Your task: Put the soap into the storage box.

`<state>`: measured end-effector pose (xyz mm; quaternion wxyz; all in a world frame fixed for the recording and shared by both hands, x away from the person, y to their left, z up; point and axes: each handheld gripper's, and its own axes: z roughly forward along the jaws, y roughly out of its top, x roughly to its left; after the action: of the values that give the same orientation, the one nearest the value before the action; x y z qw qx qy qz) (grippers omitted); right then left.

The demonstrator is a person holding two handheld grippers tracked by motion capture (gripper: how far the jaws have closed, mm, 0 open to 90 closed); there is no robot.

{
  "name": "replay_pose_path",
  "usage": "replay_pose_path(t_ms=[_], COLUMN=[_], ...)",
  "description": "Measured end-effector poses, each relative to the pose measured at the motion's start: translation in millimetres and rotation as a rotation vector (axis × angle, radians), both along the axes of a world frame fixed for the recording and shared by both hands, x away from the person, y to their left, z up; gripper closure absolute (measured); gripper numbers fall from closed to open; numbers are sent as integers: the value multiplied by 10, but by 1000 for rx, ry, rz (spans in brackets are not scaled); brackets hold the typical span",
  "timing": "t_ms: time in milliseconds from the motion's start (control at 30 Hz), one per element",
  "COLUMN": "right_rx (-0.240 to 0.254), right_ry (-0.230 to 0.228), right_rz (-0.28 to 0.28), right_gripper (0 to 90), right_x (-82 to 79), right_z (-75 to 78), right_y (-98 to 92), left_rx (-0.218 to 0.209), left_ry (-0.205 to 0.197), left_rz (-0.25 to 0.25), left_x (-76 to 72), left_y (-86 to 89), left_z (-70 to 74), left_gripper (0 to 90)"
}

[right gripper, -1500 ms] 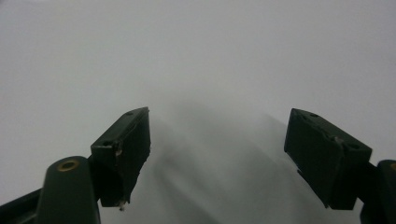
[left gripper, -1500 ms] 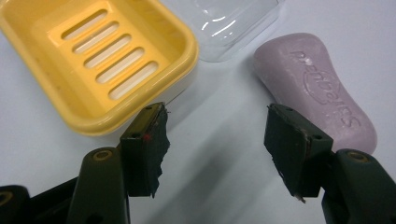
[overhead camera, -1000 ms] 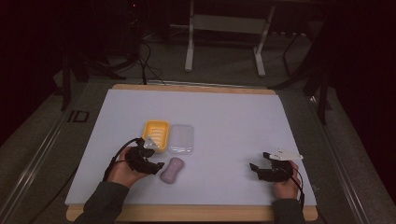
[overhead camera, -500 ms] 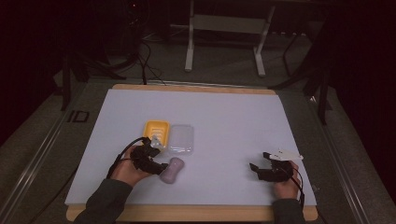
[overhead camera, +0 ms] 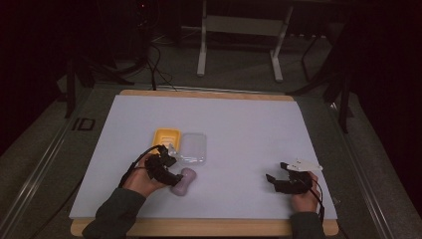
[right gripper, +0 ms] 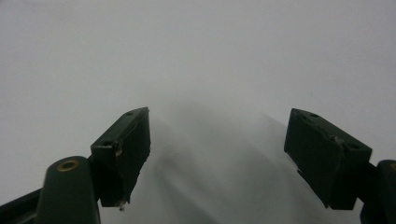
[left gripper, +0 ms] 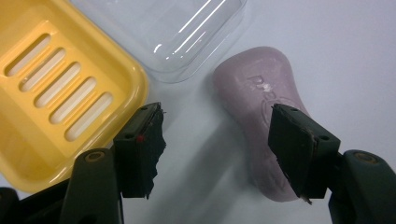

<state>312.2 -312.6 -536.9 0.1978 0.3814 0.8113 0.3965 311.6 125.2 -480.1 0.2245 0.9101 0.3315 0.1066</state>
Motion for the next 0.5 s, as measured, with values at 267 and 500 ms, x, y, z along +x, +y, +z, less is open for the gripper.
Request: replay_pose_path(t_ms=[267,500], right_rx=[1,0], right_ry=[1,1], right_rz=[0,0], right_gripper=[223,223], right_x=[2,2], right_z=[0,0], right_y=[-2,-1], left_rx=[0,12], left_ry=[11,11], left_rz=[7,11], left_x=[-2,3], left_y=[-36,-99], left_z=[2,-16], left_gripper=[352,291])
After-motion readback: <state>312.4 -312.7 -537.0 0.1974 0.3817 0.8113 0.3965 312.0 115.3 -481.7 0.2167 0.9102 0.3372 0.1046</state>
